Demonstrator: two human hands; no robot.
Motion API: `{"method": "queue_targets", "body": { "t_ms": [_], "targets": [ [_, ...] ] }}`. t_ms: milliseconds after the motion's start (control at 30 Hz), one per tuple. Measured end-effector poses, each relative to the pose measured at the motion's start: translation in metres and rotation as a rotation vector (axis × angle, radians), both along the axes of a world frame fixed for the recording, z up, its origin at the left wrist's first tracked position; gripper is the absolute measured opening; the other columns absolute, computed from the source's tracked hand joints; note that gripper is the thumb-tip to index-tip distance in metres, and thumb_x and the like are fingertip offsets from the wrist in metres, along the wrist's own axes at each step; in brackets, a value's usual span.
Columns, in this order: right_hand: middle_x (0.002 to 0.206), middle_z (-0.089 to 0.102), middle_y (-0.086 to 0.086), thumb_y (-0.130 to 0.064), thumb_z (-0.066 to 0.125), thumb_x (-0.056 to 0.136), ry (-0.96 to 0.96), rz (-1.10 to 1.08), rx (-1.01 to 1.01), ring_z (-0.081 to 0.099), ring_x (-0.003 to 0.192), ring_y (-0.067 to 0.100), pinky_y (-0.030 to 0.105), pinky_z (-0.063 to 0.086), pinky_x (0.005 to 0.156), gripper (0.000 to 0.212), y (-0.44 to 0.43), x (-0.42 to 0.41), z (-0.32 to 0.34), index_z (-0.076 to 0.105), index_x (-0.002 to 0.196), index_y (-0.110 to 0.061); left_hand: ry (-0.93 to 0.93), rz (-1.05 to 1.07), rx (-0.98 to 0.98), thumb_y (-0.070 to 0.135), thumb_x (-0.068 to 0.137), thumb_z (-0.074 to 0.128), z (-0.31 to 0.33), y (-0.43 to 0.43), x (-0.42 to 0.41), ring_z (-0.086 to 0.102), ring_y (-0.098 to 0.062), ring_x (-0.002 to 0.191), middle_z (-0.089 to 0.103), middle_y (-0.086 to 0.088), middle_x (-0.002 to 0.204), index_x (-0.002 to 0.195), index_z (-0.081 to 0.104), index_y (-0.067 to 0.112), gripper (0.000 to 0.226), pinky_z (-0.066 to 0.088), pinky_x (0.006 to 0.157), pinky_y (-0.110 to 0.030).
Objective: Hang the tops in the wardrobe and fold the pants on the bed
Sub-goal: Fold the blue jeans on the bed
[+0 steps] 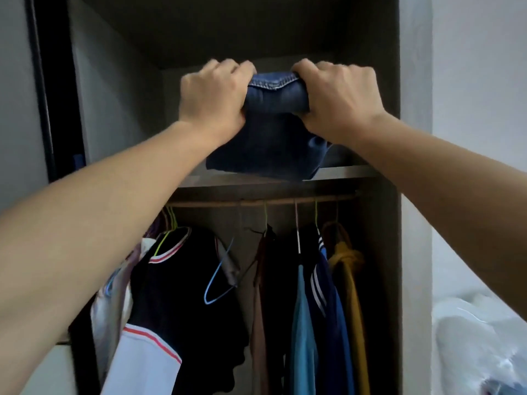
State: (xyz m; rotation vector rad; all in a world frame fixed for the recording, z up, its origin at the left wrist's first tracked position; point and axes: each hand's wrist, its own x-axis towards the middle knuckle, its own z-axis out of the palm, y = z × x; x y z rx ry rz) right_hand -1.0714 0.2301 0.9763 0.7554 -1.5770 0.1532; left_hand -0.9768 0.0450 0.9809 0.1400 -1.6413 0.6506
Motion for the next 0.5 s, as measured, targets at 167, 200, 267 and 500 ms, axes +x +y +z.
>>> {"method": "queue_targets", "body": {
  "t_ms": [167,200,267,500],
  "targets": [
    [0.114,0.062,0.013,-0.033,0.062,0.086,0.039,-0.007,0.005,0.062,0.095,0.040,0.040,0.033,0.067,0.054,-0.047,-0.051,0.029,0.042,0.134,-0.017,0.015,0.036,0.050,0.010,0.080,0.067,0.024,-0.042,-0.048,0.056,-0.036,0.106,0.061,-0.011,0.116,0.123,0.051,0.016,0.047,0.044,0.069,-0.045],
    [0.115,0.062,0.014,-0.032,0.062,0.086,0.050,-0.005,0.018,0.062,0.096,0.040,0.041,0.033,0.068,0.055,-0.058,-0.061,0.034,0.041,0.135,-0.018,0.013,0.041,0.060,0.011,0.081,0.067,0.027,-0.053,-0.057,0.056,-0.036,0.107,0.061,-0.012,0.117,0.125,0.050,0.016,0.048,0.045,0.070,-0.046],
    [0.116,0.061,0.015,-0.032,0.063,0.087,0.088,-0.014,0.022,0.061,0.098,0.040,0.042,0.033,0.069,0.056,-0.078,-0.078,0.047,0.041,0.136,-0.017,0.026,0.040,0.083,0.013,0.081,0.067,0.033,-0.073,-0.074,0.056,-0.037,0.108,0.060,-0.012,0.118,0.126,0.049,0.017,0.048,0.045,0.072,-0.048],
    [0.116,0.063,0.018,-0.041,0.061,0.088,0.156,-0.062,0.053,0.061,0.100,0.044,0.046,0.039,0.073,0.052,-0.159,-0.143,0.087,0.044,0.131,-0.016,0.048,0.024,0.116,0.011,0.079,0.067,0.066,-0.158,-0.146,0.057,-0.037,0.108,0.061,-0.011,0.119,0.128,0.050,0.017,0.053,0.044,0.073,-0.048]
  ]
}}
